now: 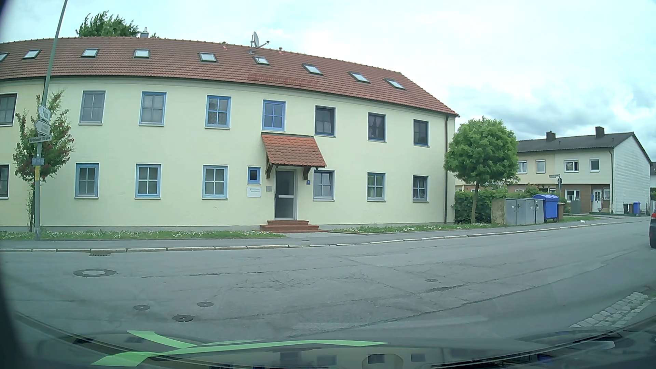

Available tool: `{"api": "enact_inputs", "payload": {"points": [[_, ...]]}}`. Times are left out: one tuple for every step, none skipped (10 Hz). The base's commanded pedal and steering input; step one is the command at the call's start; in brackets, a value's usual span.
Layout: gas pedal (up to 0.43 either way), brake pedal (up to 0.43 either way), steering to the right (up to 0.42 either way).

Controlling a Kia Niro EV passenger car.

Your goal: Follow the waypoints while adhering to traffic rules and regulations

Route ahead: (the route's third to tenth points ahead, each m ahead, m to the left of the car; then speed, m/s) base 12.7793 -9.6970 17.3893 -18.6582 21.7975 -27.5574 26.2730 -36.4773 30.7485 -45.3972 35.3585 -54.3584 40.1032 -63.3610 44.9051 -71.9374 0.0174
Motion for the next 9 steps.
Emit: {"api": "enact_inputs", "payload": {"points": [[0.000,0.244,0.112],[0.000,0.244,0.112],[0.000,0.244,0.112],[0.000,0.244,0.112],[0.000,0.244,0.112],[0.000,0.244,0.112],[0.000,0.244,0.112],[0.000,0.244,0.112],[0.000,0.244,0.112]]}}
